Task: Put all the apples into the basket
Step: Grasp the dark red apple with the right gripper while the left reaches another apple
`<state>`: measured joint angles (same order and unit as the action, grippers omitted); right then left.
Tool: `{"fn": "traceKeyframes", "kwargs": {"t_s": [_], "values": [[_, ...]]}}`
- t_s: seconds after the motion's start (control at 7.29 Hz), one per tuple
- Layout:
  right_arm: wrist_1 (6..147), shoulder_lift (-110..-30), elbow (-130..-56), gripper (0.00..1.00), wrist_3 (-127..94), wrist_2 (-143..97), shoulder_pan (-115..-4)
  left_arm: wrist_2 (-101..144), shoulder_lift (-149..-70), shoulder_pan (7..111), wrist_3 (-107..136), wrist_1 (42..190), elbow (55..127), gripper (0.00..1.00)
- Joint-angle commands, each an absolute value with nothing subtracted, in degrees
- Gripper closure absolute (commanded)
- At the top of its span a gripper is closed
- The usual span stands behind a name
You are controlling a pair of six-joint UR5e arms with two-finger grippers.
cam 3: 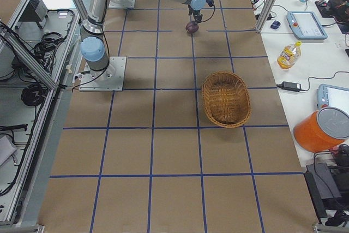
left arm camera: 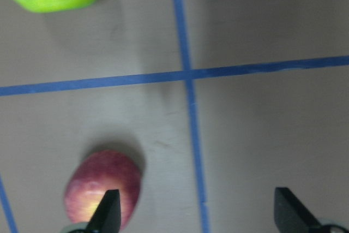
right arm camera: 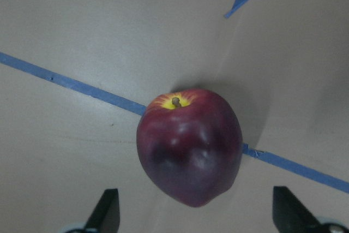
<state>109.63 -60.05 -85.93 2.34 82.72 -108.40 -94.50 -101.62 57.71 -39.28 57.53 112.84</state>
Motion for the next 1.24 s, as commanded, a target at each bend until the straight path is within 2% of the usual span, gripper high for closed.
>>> {"fn": "traceKeyframes", "kwargs": {"t_s": [0.0,0.55,0.69,0.82,0.96,1.1], "values": [[112.0,-58.1,-86.0,0.00,2.5,82.7,-108.5,-95.1,-104.7,55.7,-43.3,40.5,121.5,0.00],[113.0,-55.1,-86.0,0.00,2.5,82.5,-108.5,-99.4,-106.2,54.8,-44.0,40.4,122.6,0.00],[113.0,-55.0,-86.1,0.03,2.5,82.5,-108.5,-99.7,-106.0,54.8,-43.9,40.5,123.5,0.00],[113.0,-54.8,-86.0,0.60,2.6,81.5,-108.5,-99.4,-105.9,54.8,-43.8,40.3,123.6,0.09],[113.0,-55.2,-85.3,1.00,3.1,80.3,-108.2,-99.5,-105.9,54.8,-43.9,40.3,123.1,0.58],[113.1,-55.3,-84.3,1.00,2.2,78.3,-107.9,-99.8,-105.6,54.8,-43.7,40.0,123.1,0.71]]}}
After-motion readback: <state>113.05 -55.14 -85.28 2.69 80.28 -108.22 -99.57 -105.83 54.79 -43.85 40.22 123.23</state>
